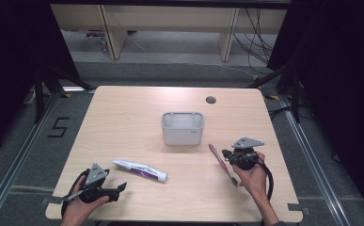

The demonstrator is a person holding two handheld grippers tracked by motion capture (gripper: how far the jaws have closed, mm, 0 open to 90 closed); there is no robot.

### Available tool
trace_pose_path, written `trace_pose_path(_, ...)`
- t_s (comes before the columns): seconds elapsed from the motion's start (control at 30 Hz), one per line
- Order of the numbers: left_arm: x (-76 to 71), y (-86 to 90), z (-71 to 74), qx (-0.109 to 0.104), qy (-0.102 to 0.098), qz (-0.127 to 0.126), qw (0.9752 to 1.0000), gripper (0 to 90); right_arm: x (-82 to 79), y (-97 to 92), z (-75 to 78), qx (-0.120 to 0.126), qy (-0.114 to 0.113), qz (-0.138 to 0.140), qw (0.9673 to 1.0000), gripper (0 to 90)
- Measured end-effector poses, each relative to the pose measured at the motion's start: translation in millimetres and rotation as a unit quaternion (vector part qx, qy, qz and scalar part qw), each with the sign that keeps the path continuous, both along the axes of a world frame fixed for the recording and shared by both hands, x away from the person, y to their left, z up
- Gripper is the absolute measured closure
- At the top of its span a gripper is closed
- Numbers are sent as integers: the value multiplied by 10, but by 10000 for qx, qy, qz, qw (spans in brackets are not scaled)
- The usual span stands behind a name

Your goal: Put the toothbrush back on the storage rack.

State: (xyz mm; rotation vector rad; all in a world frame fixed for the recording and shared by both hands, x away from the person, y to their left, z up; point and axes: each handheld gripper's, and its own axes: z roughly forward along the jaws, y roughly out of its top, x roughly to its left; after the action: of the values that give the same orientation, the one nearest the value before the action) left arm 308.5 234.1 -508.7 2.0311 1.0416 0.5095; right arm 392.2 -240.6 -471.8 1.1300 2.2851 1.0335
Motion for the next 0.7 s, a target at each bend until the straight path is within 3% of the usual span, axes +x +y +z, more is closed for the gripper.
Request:
trace_pose_path(0.07, 5, 2, -1, 4, -16, -4, 10000, 159, 44, 23, -14, -84, 44, 62, 9999, 900)
trace_pose_path(0.13, 1, 2, 0, 5, 11, -3, 10000, 159, 53, 85, -26, 14, 217, -77, 9997, 900)
trace_pose_path(0.17, -2, -2, -2, -14, 22, 35, 10000, 159, 103, 107, -27, -127, 136, -9, 9998, 900)
trace_pose_path(0.4, 4, 0, 2, 23, -21, -42, 10000, 159, 216, 180, -44, -252, 244, -121, 9993, 900)
trace_pose_path(0.5, 0, 0, 1, 15, 5, -26, 10000, 159, 299, 218, -78, -350, 434, -181, 9983, 900)
trace_pose_path(0.63, -1, -3, 5, 23, 0, -48, 10000, 159, 379, 242, -105, -487, 408, -160, 9979, 900)
trace_pose_path(0.7, -1, 0, 9, 34, -2, -53, 10000, 159, 412, 267, -108, -504, 541, -222, 9970, 900)
